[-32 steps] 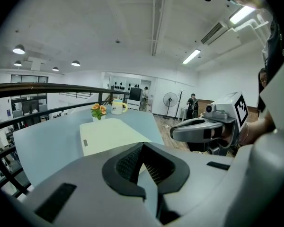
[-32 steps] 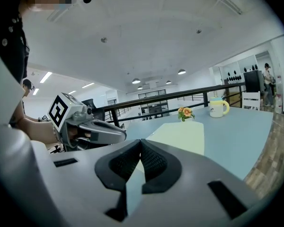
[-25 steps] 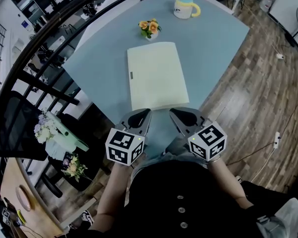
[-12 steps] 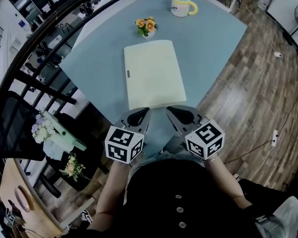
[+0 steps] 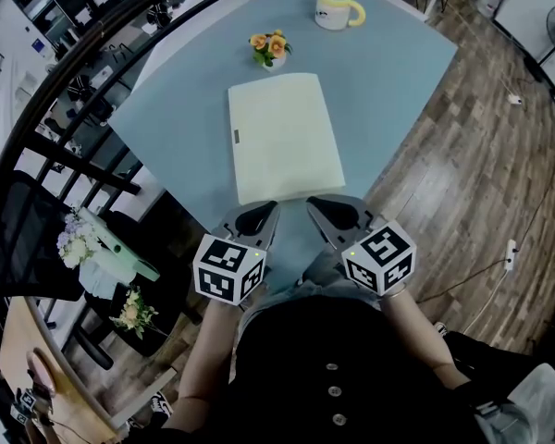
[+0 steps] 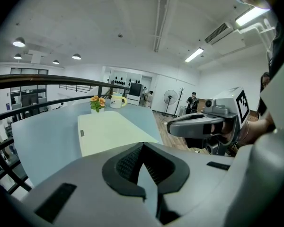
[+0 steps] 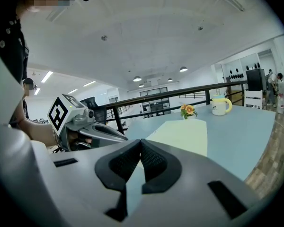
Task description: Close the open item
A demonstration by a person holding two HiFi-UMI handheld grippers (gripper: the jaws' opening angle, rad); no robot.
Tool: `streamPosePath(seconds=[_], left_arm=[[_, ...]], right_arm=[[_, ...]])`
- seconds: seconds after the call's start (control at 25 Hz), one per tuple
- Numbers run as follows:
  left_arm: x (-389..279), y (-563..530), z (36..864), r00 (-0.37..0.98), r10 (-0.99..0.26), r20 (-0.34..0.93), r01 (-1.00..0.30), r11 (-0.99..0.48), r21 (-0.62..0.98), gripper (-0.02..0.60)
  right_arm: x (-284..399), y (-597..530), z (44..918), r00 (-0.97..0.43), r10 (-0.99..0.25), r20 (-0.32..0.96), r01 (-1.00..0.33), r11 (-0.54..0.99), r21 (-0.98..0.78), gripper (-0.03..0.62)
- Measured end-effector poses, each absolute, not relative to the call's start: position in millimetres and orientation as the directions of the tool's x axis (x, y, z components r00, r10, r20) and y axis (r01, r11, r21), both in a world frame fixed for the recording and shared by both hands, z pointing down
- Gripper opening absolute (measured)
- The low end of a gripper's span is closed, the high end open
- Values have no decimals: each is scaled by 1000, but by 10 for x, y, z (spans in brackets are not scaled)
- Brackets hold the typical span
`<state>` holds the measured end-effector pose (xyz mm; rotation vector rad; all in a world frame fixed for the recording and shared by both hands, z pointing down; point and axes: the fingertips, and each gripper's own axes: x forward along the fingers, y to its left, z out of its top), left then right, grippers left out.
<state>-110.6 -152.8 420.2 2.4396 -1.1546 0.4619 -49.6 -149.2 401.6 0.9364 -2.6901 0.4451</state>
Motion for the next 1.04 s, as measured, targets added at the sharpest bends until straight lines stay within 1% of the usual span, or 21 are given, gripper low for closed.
streamPosePath(seconds=[0.68,1.04], left_arm=[[-1009,-1471,4221,621,-634,460,-772,-594,224,17],[-1067,-1509,4211,617,-641,458,-776,-592,217,17]], right_arm=[[-519,-1429,4007,-767,-540,346,-622,758,-197,2],[-513,-1406,4055,-764,-533,362,-621,761,-189,3]])
